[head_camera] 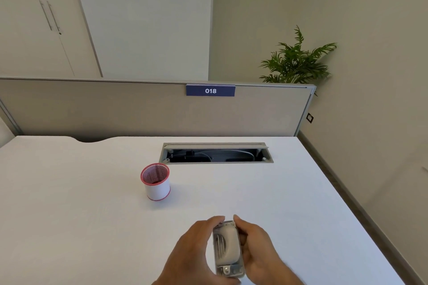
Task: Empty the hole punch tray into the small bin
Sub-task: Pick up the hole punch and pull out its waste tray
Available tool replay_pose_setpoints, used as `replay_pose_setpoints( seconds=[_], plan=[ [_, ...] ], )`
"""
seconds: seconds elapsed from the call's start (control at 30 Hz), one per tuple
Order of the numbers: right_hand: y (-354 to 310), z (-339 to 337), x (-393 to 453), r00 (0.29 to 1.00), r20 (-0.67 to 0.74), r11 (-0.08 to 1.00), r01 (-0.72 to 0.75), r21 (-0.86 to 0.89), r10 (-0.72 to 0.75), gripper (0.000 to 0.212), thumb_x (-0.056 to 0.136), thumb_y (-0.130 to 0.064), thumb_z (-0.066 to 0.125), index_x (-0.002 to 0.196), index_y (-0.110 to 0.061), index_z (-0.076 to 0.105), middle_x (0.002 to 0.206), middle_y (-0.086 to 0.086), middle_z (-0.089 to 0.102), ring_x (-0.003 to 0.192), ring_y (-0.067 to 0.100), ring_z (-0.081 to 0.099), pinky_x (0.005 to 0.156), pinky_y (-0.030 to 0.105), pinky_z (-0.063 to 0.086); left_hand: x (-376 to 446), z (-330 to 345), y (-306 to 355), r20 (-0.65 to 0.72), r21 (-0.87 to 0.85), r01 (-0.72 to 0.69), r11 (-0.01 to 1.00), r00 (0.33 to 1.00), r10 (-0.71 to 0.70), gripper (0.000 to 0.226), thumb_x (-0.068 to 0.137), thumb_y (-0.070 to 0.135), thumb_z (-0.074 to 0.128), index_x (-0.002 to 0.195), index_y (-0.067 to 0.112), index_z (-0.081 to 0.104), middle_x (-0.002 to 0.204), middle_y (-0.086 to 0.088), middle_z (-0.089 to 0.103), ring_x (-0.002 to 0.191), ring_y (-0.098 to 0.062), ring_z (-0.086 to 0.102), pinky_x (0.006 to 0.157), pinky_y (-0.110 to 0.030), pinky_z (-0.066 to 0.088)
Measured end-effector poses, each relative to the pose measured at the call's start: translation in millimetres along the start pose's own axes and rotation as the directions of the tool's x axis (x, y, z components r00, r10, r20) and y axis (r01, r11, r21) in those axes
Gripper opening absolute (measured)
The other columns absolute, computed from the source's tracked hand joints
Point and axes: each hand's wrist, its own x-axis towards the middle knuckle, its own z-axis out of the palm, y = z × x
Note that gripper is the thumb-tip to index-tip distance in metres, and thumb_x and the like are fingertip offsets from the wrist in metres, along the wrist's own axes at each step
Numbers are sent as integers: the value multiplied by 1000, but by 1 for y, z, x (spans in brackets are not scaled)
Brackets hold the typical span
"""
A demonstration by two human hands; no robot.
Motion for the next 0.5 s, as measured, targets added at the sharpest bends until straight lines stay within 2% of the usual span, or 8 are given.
replay_pose_setpoints(
  seconds=[0.07, 0.23, 0.4, 0.5],
  plan=[
    [-1, 2, -3, 1000, -6, 1000, 1, -3, -1, 41, 94, -30, 61, 71, -5, 82, 82, 21, 78, 72, 33, 74, 75, 42, 60, -1, -2, 0, -16, 2, -21, 1000, 1000, 21, 106, 45, 71, 86, 136, 58, 32, 126, 39, 48, 120, 9, 52, 93, -9, 42],
    [-5, 8, -11, 1000, -21, 1000, -8, 5, 8, 33, 92, -26, 63, 76, -4, 81, 81, 20, 77, 68, 32, 71, 69, 40, 59, -4, -6, 2, -43, 9, -50, 999, 998, 50, 106, 46, 67, 88, 138, 46, 41, 125, 30, 55, 117, 6, 56, 93, -15, 48],
    [-9, 14, -22, 999, -10, 999, -30, 23, 30, 34, 92, -33, 65, 91, -2, 80, 87, 20, 76, 78, 34, 71, 75, 43, 60, -2, -10, 5, -51, -2, -29, 1000, 998, 29, 105, 48, 70, 86, 138, 44, 39, 130, 29, 54, 119, 6, 53, 95, -3, 39],
    [-6, 15, -27, 999, 20, 997, -39, 69, 37, 36, 92, -35, 65, 92, -1, 78, 90, 21, 76, 79, 37, 72, 71, 43, 60, 5, -16, 2, -63, -8, -5, 1000, 998, 4, 105, 48, 70, 88, 137, 37, 43, 130, 25, 58, 115, 2, 57, 96, -11, 47]
  ],
)
